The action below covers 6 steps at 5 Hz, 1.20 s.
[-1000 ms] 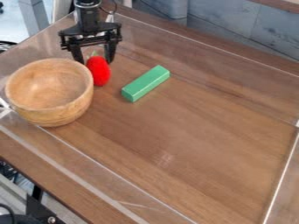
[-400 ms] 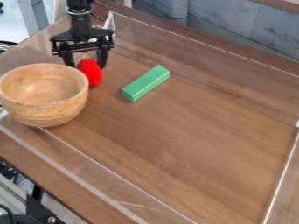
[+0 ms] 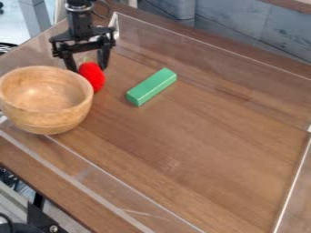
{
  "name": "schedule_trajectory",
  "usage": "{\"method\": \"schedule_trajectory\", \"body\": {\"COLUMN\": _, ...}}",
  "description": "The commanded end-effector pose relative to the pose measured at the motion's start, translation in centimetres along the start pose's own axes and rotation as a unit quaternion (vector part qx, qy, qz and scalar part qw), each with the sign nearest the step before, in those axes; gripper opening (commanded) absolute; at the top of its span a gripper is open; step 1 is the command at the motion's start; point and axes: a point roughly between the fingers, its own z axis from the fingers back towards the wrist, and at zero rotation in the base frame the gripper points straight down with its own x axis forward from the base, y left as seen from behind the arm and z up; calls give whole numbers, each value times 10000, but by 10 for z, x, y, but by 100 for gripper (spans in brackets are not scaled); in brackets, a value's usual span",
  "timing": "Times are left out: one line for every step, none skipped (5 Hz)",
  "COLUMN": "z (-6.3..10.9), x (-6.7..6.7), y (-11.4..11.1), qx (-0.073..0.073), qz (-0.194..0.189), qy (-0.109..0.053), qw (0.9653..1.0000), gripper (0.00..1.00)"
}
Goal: Move the red fruit to the left
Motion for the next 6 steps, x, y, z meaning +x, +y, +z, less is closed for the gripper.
{"method": "schedule_trajectory", "body": {"z": 13, "x": 1, "y": -9, "qx": -101, "qz": 69, "qy": -137, "qw": 9998, "gripper": 0}}
{"method": "schedule_trajectory", "body": {"z": 11, "x": -5, "y": -20, "qx": -86, "qz": 28, "qy": -92, "qw": 9999, "gripper": 100}}
{"method": "schedule_trajectory", "body": {"z": 7, "x": -5, "y": -15, "qx": -57, "qz": 387, "qy": -39, "qw": 9992, "gripper": 0}}
{"method": "schedule_trajectory", "body": {"z": 6, "x": -4, "y": -7, "qx": -41, "qz": 783, "qy": 2, "qw": 9969, "gripper": 0}}
{"method": "schedule_trajectory", "body": {"z": 1, "x": 0, "y": -8, "qx": 17, "qz": 890, "qy": 21, "qw": 9960, "gripper": 0}}
{"method": "schedule_trajectory", "body": {"z": -3, "x": 3, "y": -10, "qx": 81, "qz": 989, "qy": 39, "qw": 9951, "gripper": 0}}
